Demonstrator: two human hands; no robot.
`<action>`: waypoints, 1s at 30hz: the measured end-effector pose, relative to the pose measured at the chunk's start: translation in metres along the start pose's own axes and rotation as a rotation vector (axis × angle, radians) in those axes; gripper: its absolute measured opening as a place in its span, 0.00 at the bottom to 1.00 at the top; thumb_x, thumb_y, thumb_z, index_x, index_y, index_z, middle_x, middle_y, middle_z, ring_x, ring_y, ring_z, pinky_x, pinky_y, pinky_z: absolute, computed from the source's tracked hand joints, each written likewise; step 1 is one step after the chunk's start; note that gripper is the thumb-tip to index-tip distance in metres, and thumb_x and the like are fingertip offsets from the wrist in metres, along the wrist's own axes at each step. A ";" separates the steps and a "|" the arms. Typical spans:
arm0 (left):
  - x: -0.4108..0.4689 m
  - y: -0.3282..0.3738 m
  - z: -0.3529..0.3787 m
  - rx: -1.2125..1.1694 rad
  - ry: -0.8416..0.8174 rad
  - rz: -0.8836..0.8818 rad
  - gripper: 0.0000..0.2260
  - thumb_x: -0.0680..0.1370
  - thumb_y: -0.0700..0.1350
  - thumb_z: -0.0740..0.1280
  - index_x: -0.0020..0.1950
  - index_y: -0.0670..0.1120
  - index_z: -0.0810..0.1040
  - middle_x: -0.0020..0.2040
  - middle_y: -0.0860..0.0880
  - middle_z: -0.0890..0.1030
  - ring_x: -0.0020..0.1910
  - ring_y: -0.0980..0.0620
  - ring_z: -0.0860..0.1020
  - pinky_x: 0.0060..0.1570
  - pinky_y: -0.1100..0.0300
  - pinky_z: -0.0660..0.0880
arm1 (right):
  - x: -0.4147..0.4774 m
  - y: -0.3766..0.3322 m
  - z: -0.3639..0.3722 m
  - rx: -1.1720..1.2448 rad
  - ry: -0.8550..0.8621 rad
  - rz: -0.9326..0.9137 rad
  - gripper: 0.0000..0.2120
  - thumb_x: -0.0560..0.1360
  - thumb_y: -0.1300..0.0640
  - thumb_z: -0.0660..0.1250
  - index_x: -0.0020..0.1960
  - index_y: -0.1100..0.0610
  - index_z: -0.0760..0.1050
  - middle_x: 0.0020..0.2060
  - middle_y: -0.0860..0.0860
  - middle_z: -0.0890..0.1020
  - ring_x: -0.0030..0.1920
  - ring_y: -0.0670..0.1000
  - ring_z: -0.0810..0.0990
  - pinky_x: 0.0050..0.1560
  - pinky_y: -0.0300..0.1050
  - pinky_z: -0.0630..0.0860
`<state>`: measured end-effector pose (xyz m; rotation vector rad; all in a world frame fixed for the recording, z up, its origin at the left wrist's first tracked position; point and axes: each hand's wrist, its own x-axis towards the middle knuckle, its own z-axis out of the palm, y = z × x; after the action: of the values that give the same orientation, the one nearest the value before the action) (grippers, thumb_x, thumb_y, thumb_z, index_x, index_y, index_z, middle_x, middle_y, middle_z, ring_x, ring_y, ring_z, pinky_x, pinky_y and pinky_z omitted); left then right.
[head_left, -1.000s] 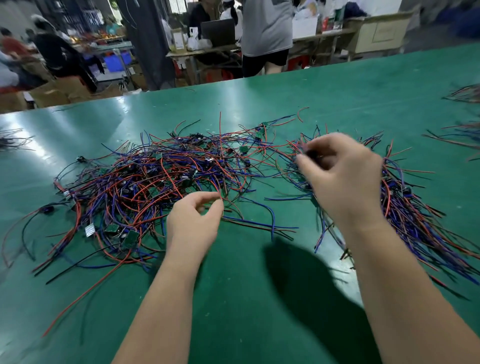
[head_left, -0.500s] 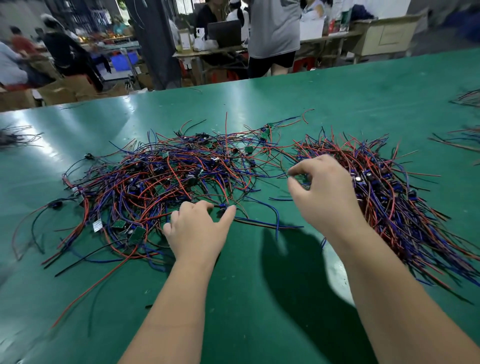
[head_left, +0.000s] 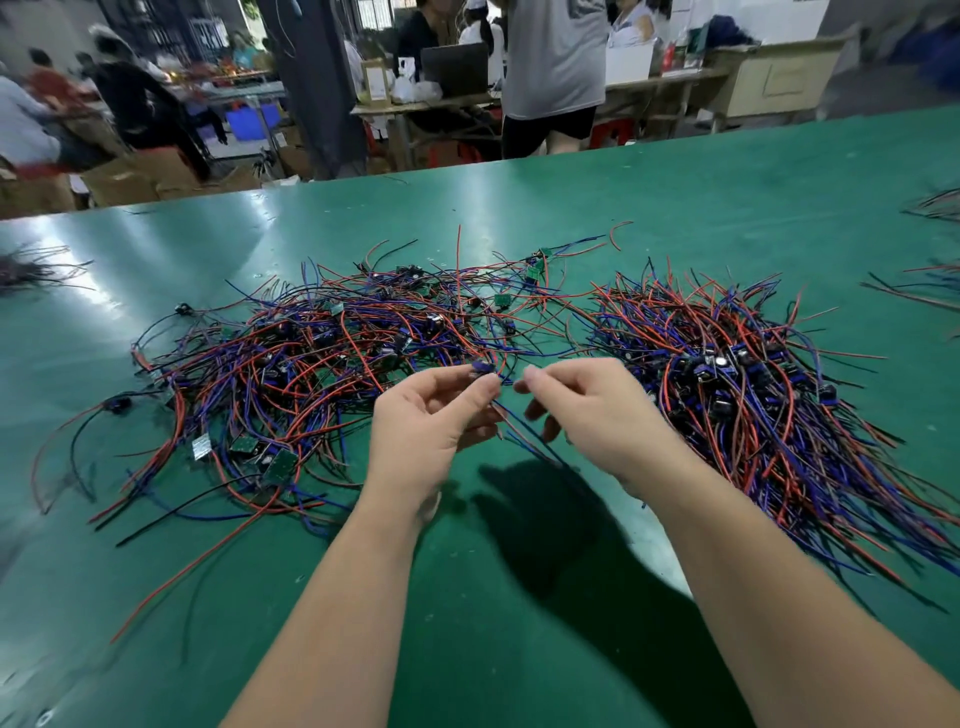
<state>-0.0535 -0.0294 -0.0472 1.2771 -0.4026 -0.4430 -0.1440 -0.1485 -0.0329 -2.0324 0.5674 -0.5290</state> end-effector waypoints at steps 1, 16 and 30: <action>-0.003 0.002 0.004 -0.065 -0.057 -0.050 0.08 0.65 0.42 0.74 0.43 0.44 0.80 0.34 0.48 0.84 0.27 0.55 0.80 0.29 0.64 0.77 | 0.001 -0.002 -0.002 0.153 0.017 0.018 0.15 0.77 0.50 0.64 0.41 0.59 0.82 0.34 0.56 0.83 0.29 0.51 0.75 0.33 0.44 0.69; -0.017 0.011 0.014 -0.281 -0.246 -0.201 0.05 0.65 0.41 0.69 0.37 0.46 0.85 0.31 0.51 0.81 0.27 0.57 0.79 0.30 0.64 0.78 | -0.002 -0.013 -0.018 0.947 -0.178 0.200 0.09 0.63 0.60 0.69 0.43 0.60 0.77 0.30 0.48 0.81 0.28 0.43 0.77 0.29 0.32 0.71; -0.011 0.007 0.013 -0.147 -0.171 -0.237 0.02 0.75 0.37 0.67 0.46 0.41 0.79 0.31 0.49 0.81 0.26 0.55 0.79 0.29 0.63 0.78 | 0.000 -0.015 -0.024 0.923 0.023 0.212 0.05 0.72 0.67 0.67 0.40 0.60 0.75 0.28 0.50 0.81 0.26 0.45 0.79 0.28 0.32 0.72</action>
<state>-0.0685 -0.0325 -0.0374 1.1519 -0.3562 -0.7720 -0.1549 -0.1583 -0.0087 -1.0804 0.4271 -0.5490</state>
